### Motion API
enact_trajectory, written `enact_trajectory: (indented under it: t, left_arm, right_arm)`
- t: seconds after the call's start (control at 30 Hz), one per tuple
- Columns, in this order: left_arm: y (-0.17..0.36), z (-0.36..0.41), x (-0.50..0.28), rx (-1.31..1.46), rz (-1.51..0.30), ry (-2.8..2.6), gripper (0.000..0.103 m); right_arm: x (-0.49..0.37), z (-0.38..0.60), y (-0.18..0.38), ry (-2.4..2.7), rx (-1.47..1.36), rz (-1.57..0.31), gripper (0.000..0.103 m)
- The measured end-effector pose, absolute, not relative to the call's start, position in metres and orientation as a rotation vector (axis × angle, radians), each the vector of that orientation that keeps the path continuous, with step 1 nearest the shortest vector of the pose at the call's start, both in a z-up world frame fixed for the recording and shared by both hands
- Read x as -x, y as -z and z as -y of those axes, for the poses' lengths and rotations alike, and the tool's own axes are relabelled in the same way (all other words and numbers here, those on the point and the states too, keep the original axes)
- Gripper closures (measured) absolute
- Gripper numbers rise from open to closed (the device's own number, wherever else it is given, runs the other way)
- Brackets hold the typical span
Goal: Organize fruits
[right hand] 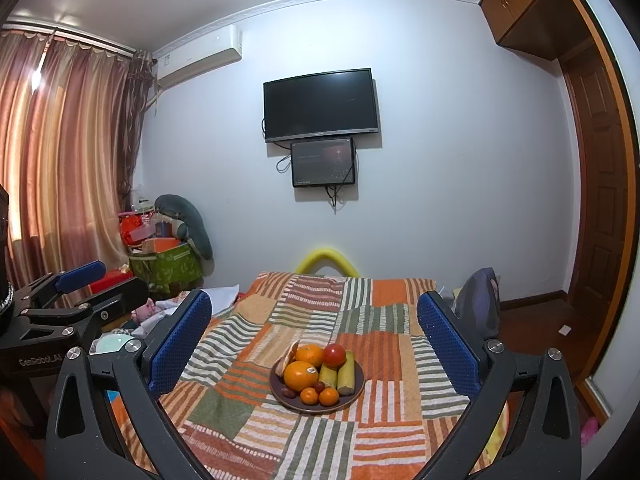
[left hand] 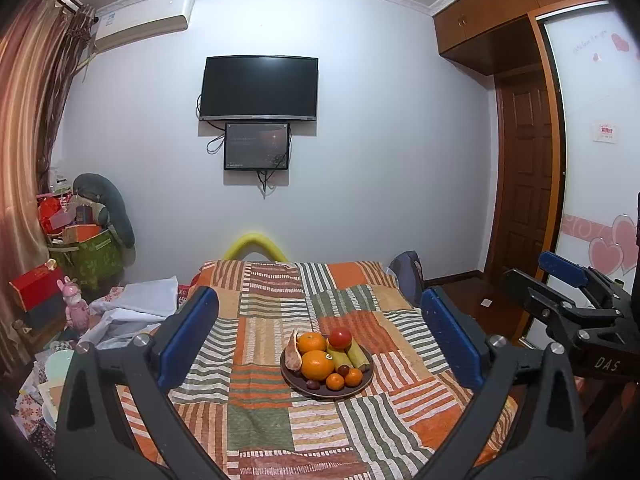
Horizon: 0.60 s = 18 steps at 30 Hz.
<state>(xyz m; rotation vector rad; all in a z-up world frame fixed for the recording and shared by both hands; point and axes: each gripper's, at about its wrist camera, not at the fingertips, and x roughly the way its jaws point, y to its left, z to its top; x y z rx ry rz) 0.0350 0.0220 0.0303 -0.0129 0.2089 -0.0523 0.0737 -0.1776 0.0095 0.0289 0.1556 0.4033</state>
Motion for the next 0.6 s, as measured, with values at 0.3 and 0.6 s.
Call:
enact_trajectory:
  t: [0.3,0.6]
  left_arm:
    - [-0.0317,-0.0205,-0.0331,0.012,-0.205,0.057,0.000]
    - [-0.0311,-0.0220,-0.0335,0.023,-0.212,0.065,0.000]
  right_arm:
    - [-0.0723,0.1786,-0.0115,-0.409,-0.029,-0.156,0.000]
    - [-0.0694,0.1756,-0.0122,-0.407,-0.020,-0.154,0.000]
